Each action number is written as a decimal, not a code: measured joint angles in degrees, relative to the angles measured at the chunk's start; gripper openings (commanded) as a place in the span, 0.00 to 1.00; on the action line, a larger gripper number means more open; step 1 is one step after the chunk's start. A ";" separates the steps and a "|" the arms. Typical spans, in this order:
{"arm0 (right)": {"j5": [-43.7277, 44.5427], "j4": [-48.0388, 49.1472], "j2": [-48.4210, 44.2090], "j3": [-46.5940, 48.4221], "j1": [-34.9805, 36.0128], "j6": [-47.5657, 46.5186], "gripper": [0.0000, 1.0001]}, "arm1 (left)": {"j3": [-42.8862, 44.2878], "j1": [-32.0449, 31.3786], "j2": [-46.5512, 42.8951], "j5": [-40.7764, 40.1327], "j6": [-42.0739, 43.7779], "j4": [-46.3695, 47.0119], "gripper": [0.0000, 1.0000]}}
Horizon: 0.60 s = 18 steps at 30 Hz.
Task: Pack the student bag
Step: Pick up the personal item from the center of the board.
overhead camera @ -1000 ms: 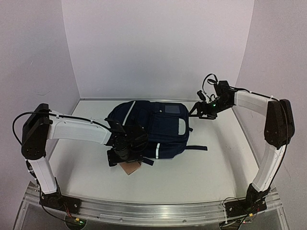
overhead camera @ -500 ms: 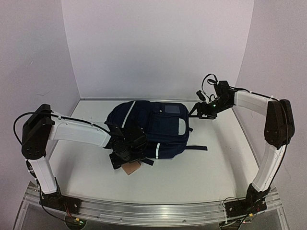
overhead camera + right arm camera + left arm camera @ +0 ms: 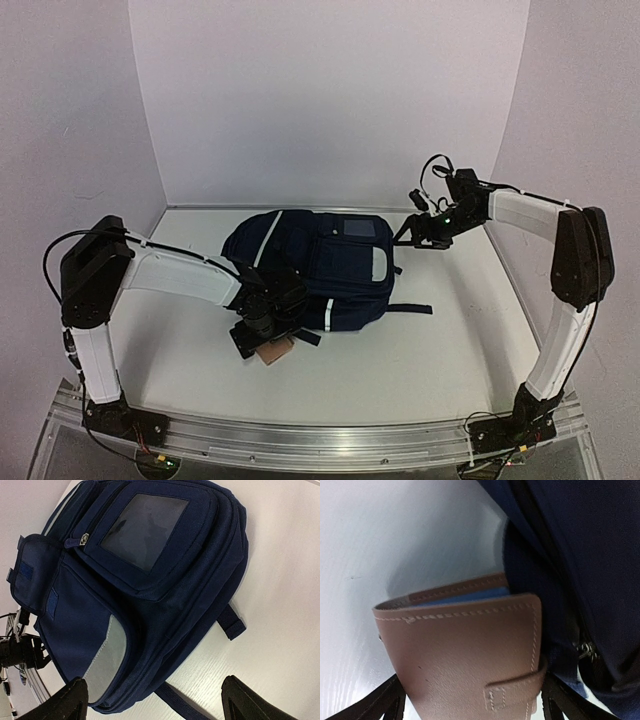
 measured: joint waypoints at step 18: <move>-0.44 -1.36 -4.91 0.43 0.40 -5.39 0.94 | 14.26 -2.64 -6.86 -6.06 3.63 -19.50 0.49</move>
